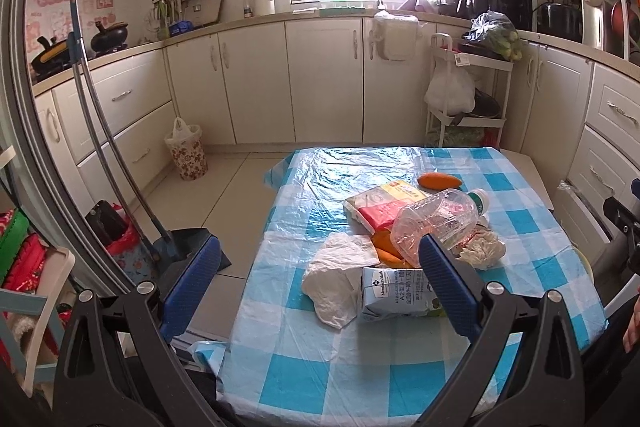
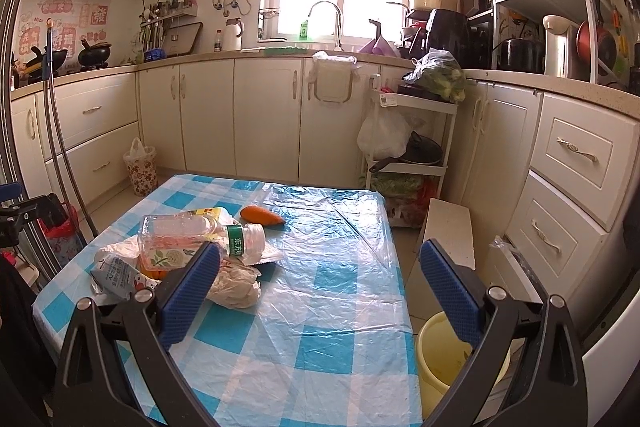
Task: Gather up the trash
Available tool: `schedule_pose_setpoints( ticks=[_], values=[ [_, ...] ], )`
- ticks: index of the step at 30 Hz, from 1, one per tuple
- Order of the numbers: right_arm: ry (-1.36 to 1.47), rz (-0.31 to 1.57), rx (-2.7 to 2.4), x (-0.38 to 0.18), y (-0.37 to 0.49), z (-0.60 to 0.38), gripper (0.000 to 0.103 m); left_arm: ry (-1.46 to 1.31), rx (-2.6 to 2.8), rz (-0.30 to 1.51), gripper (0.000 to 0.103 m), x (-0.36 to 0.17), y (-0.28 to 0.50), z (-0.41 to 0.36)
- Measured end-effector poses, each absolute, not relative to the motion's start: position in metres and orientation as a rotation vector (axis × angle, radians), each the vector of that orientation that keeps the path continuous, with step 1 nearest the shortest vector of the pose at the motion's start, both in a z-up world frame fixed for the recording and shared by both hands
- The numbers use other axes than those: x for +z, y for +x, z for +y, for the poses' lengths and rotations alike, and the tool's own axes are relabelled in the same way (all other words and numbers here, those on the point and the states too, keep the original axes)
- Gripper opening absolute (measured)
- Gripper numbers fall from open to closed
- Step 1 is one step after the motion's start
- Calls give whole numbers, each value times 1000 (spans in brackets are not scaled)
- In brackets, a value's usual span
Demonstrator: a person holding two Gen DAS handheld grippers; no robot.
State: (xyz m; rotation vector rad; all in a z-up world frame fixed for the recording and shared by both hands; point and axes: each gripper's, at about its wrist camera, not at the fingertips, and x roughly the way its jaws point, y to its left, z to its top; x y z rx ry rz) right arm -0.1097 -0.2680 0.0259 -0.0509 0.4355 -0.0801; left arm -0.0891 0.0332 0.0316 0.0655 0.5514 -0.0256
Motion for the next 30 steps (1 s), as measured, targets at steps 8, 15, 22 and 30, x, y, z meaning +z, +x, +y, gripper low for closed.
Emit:
schedule_pose_setpoints(
  ticks=[8,15,22,30],
  values=[
    [-60,440,-74,29,-111,-266,96,65,-16,543,96,30,-90,34],
    [-53,442,-69,30,-111,-266,96,80,-12,534,96,29,-91,31],
    [-52,441,-66,30,-112,-266,96,75,-9,533,96,29,-92,31],
    [-50,440,-64,30,-112,-266,96,77,-16,531,96,29,-93,30]
  ],
)
